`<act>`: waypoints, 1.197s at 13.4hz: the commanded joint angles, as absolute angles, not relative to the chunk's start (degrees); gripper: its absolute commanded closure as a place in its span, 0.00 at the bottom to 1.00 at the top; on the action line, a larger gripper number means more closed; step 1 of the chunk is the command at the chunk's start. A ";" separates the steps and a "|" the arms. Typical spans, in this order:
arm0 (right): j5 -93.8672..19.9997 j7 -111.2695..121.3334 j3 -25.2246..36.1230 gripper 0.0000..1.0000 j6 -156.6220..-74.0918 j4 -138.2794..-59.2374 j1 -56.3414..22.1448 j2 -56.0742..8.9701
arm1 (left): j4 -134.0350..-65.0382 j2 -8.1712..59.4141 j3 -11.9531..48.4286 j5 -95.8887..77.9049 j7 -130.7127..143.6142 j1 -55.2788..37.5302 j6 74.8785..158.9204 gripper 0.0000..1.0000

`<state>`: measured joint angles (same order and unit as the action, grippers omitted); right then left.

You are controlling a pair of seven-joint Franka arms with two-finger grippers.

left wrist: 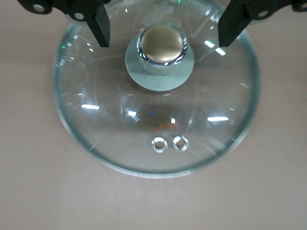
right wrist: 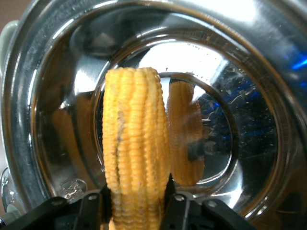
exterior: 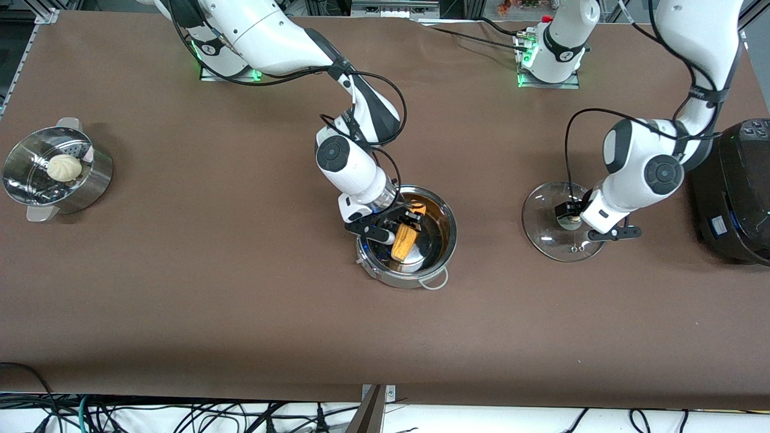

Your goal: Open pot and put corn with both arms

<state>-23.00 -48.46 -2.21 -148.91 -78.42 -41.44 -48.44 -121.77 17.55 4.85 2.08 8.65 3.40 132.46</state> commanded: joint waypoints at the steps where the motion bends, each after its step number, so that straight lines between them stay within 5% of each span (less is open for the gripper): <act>1: -19.88 -48.43 -2.46 0.00 -148.98 -76.82 -41.48 -48.78 | -115.78 9.77 5.63 3.16 8.09 4.31 119.76 0.00; 5: -16.79 -48.08 -2.37 0.00 -145.92 -76.82 -40.96 -47.38 | -102.42 5.81 5.63 3.16 7.73 4.31 102.86 0.00; 9: -16.35 -46.16 2.27 0.00 -130.72 -76.64 -40.69 -40.28 | -92.30 5.28 5.45 2.99 8.00 4.31 93.72 0.00; 16: -16.35 -16.93 21.41 0.00 -106.39 -76.73 -40.17 -29.72 | -91.85 3.16 5.63 1.32 8.53 4.22 92.29 0.00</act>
